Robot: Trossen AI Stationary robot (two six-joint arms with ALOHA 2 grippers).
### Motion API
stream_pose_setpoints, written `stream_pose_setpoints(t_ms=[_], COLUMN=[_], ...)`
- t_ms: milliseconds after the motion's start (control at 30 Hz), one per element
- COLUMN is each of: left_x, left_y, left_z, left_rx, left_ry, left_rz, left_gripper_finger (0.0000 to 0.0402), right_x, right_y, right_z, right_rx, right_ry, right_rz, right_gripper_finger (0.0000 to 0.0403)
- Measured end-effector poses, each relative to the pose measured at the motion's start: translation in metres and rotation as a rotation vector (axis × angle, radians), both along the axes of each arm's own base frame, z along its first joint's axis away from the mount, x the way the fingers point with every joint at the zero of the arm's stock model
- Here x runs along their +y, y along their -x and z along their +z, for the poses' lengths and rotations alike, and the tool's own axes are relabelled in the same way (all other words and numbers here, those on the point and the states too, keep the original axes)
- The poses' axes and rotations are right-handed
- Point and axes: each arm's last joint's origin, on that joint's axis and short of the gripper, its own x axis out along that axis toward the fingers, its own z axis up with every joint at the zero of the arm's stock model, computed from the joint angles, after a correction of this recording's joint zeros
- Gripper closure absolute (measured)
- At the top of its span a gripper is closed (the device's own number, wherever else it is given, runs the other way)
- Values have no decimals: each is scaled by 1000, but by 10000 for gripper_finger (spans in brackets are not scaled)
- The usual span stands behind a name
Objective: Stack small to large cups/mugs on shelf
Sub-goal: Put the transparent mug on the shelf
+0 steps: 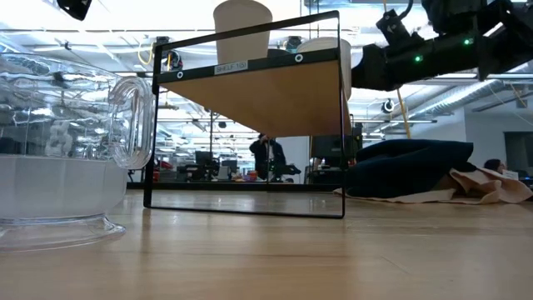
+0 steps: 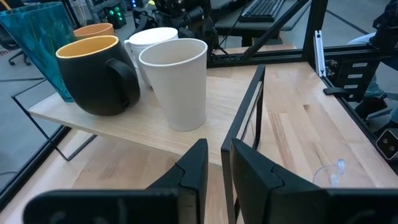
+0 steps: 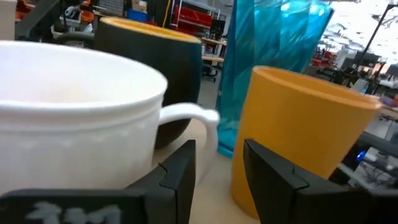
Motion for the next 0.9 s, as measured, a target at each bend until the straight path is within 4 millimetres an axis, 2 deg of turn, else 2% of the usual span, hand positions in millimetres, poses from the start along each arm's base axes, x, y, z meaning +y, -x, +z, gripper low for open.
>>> stream_pose_setpoints(t_ms=[433, 667, 800, 900], left_x=[0, 0, 0, 0], left_y=[0, 0, 0, 0], left_z=[0, 0, 0, 0], left_rx=[1, 1, 1, 1], left_ry=[8, 9, 8, 3], left_rz=[3, 4, 4, 7], left_gripper_finger=[332, 332, 332, 332], right_x=[4, 30, 47, 62], right_y=[24, 49, 63, 69], right_z=[16, 51, 65, 68], right_rx=[65, -84, -210, -264], right_ry=[32, 174, 148, 115], right_rz=[15, 151, 274, 436], right_gripper_finger=[277, 277, 277, 277])
